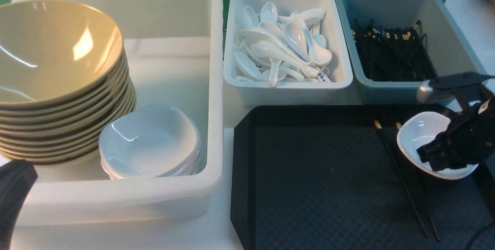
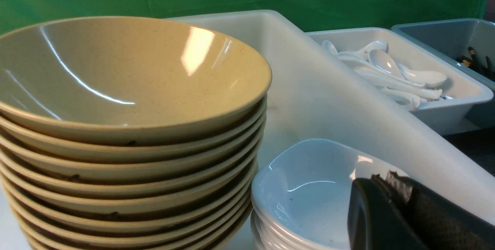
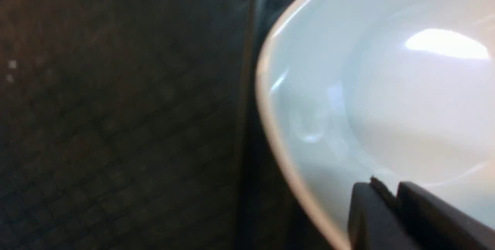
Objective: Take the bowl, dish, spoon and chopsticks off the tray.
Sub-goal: Use the right arm to grab the plate
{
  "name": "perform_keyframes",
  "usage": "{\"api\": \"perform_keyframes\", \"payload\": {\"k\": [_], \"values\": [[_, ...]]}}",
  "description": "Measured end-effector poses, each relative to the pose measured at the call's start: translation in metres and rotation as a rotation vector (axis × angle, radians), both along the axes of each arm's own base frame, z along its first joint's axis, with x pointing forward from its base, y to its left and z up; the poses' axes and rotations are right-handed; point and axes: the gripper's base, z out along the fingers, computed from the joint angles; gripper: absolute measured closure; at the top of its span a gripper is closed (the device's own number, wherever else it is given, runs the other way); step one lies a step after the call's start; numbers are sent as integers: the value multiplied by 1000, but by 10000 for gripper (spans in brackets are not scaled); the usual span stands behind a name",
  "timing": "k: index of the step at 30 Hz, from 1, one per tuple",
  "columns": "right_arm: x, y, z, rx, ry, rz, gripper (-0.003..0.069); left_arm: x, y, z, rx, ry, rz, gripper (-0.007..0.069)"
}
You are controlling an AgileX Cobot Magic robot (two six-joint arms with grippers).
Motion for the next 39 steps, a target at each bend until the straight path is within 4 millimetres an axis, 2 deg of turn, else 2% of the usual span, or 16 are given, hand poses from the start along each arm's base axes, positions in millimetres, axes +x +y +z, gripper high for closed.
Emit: {"api": "perform_keyframes", "payload": {"k": [1,5,8,10,12,14,15,17,18,19,20,21,24,27,33,39], "values": [[0,1,-1,0,2,3,563,0,0,0,0,-2,1,636],[0,27,-9,4,16,80,566,0,0,0,1,-4,1,636],[2,42,2,12,4,129,554,0,0,0,5,-4,0,636],[3,42,10,11,-12,136,540,0,0,0,10,-4,1,636],[6,37,30,-10,-57,140,499,0,1,0,14,-4,2,636],[8,23,48,-29,-98,97,433,0,1,0,19,-3,3,636],[8,21,48,-30,-98,92,433,0,1,0,19,-3,3,636],[11,-1,54,-30,-105,-16,342,0,1,0,19,-3,3,636],[11,-11,52,-30,-94,-58,311,0,1,0,19,-3,3,636],[11,-12,51,-31,-91,-64,311,0,1,0,19,-3,3,636],[11,-29,44,-28,-61,-146,258,0,1,0,20,-3,3,636],[11,-31,43,-28,-54,-154,253,0,1,0,20,-3,3,636],[6,-54,24,-27,27,-252,208,0,1,0,21,-3,3,636],[1,-58,12,-28,72,-271,200,0,1,0,21,-3,3,636],[-2,-54,-2,18,104,-285,200,0,1,0,22,-3,4,636],[1,-54,-10,27,96,-291,217,0,1,0,22,-3,4,636]]}}
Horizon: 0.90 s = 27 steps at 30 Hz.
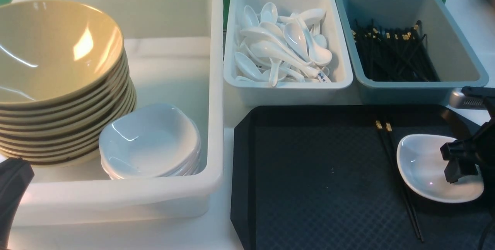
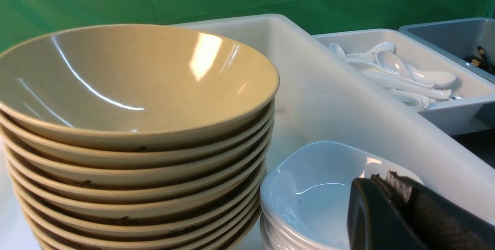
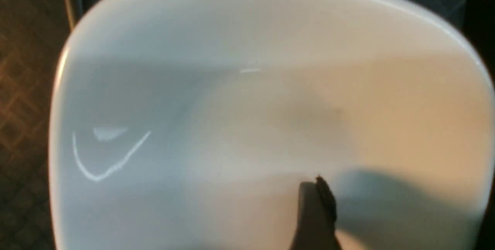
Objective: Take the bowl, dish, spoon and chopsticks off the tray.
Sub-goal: Use the right arm to grab the plate, then use the right arm to put the plate into the large storage box on the left
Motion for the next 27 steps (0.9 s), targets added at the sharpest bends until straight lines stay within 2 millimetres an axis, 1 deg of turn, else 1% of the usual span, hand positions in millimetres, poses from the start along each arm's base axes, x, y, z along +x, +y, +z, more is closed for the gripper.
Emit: {"api": "perform_keyframes", "payload": {"k": [2,6,7,9,10,12,13,14,15,16,17,18,20,21,24,26,27], "values": [[1,0,0,-1,-6,2,237,0,0,0,0,0,0,636],[1,1,3,3,-30,36,444,0,0,0,0,0,0,636],[2,1,3,6,-31,35,454,0,0,0,0,0,0,636],[-3,7,25,49,-103,67,542,0,0,0,0,0,0,636],[-6,10,36,70,-141,80,568,0,0,0,0,0,0,636],[-11,15,55,104,-214,97,591,0,0,0,0,0,0,636],[-15,19,69,131,-265,109,594,0,0,0,0,0,0,636],[-19,27,89,161,-349,143,594,0,0,0,0,0,0,636],[-20,29,94,166,-369,151,594,0,0,0,0,0,0,636],[-22,38,110,200,-437,180,594,0,0,0,0,0,0,636],[-23,45,122,219,-483,205,594,0,0,0,0,0,0,636],[-25,62,141,276,-563,254,594,0,0,0,0,0,0,636],[-26,88,159,343,-634,329,594,0,0,0,0,0,0,636],[-26,107,171,396,-685,377,594,0,0,0,0,0,0,636],[-26,149,183,468,-753,480,594,0,0,0,0,0,0,636],[-25,186,184,492,-796,567,594,0,0,0,0,0,0,636],[-22,202,181,493,-806,590,594,0,0,0,0,0,0,636]]}}
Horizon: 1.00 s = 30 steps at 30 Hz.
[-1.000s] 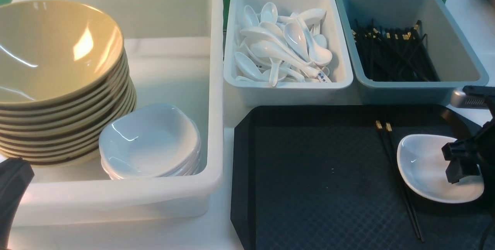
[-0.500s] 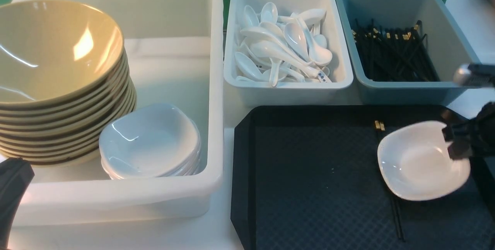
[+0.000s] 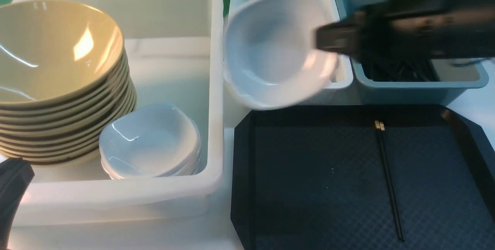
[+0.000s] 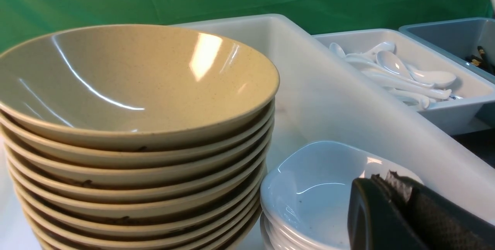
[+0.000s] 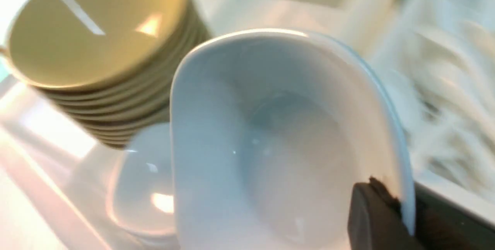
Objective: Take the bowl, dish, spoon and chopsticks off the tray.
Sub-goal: Use the right arm to put the plate into the large storage box on the left, then use the right arm to grab the chopsticks
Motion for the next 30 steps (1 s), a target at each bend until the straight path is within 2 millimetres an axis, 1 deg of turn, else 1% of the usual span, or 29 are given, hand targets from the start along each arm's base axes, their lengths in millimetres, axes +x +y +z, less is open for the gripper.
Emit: {"api": "perform_keyframes", "payload": {"k": [1,3,6,8,9,10,13,15,16,17,18,21,22,23,24,25,26,27,28,29,30], "values": [[0,24,-2,0,-22,43,594,0,0,0,0,0,0,636],[3,54,-10,-8,-34,81,592,0,0,0,0,0,0,636],[11,92,-25,-23,-31,131,580,0,0,0,0,0,0,636],[17,111,-37,-36,-13,162,556,0,0,0,0,1,0,636],[19,115,-41,-41,-2,174,537,0,0,0,0,1,0,636],[22,121,-47,-48,13,189,501,0,0,0,0,2,-1,636],[28,124,-54,-59,40,205,399,0,0,-1,1,8,-4,636],[33,116,-53,-66,53,206,321,0,0,-1,2,11,-6,636],[34,115,-53,-68,51,207,307,0,0,-1,2,11,-6,636],[37,104,-47,-87,47,213,267,0,-1,-1,2,13,-7,636],[39,89,-39,-113,52,212,247,0,-1,-1,2,13,-7,636],[36,53,-22,-207,126,154,232,0,-1,-1,2,13,-7,636],[32,38,-16,-273,161,121,230,0,-1,-1,2,13,-7,636],[26,20,-12,-393,202,68,229,0,-1,-1,2,13,-7,636],[20,10,-10,-456,231,47,228,0,-1,-1,2,13,-7,636],[16,-2,-11,-551,249,6,228,0,-1,-1,2,12,-6,636],[10,-19,-15,-654,300,-79,225,0,0,-1,1,8,-4,636],[9,-20,-14,-655,303,-80,225,0,0,-1,1,7,-4,636],[6,-38,-26,-736,354,-167,225,0,0,0,0,3,-1,636],[6,-39,-28,-745,361,-173,225,0,0,0,0,3,-1,636],[6,-59,-51,-778,424,-252,225,0,0,0,0,1,0,636]]}}
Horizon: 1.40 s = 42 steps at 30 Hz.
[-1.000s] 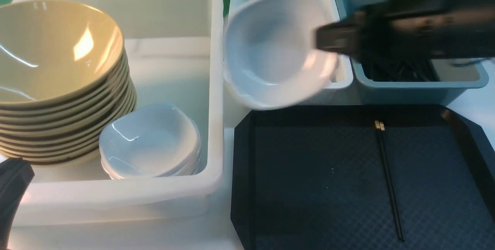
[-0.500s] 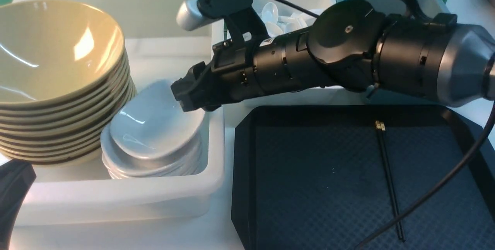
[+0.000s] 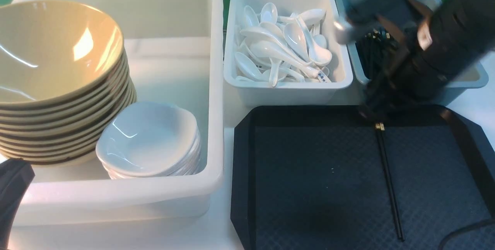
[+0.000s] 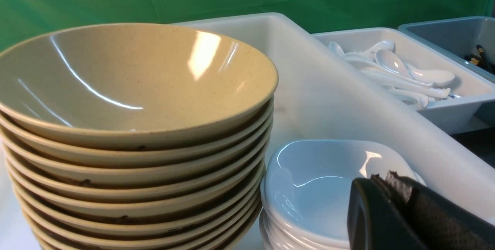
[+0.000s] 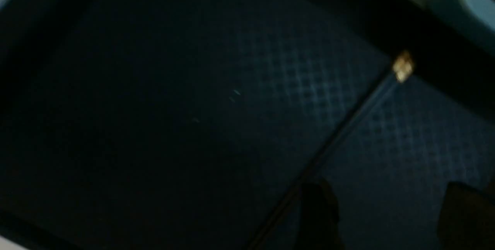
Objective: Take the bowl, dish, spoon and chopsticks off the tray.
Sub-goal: Use the right arm to grab the chopsticks
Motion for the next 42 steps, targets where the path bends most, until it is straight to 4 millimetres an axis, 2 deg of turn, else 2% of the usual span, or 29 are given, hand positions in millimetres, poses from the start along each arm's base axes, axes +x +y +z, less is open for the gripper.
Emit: {"api": "perform_keyframes", "payload": {"k": [2,3,5,6,11,19,20,22,25,26,27,29,32,35,36,37,39,42], "values": [[-2,-16,-31,-2,33,-78,225,0,0,0,0,-1,1,636],[0,-17,-31,5,24,-87,225,0,0,0,0,-1,1,636],[-6,-33,-70,70,50,-192,224,0,0,0,0,-1,1,636],[-6,-36,-79,99,40,-217,224,0,0,0,0,-1,1,636],[1,-40,-107,197,1,-306,224,0,0,0,0,0,0,636],[17,-35,-142,187,17,-286,239,0,0,0,0,0,0,636],[18,-35,-142,186,15,-281,242,0,0,0,0,0,0,636],[22,-34,-143,156,33,-231,292,0,0,0,0,0,0,636],[25,-31,-142,114,71,-154,409,0,0,0,0,0,0,636],[25,-31,-142,112,74,-149,417,0,0,0,0,0,0,636],[23,-30,-140,87,102,-111,489,0,0,0,0,0,0,636],[21,-29,-139,67,126,-83,539,0,0,0,0,0,0,636],[12,-31,-134,34,186,-61,545,0,0,0,0,0,0,636],[1,-34,-110,36,162,-45,613,0,0,0,0,0,0,636],[1,-34,-108,37,157,-43,618,0,0,0,0,0,0,636],[-7,-37,-84,55,92,-32,625,0,0,0,0,1,0,636],[-11,-38,-73,64,59,-26,626,0,0,0,0,2,-1,636],[-23,-42,-45,90,-33,-16,626,0,0,0,0,2,-1,636]]}}
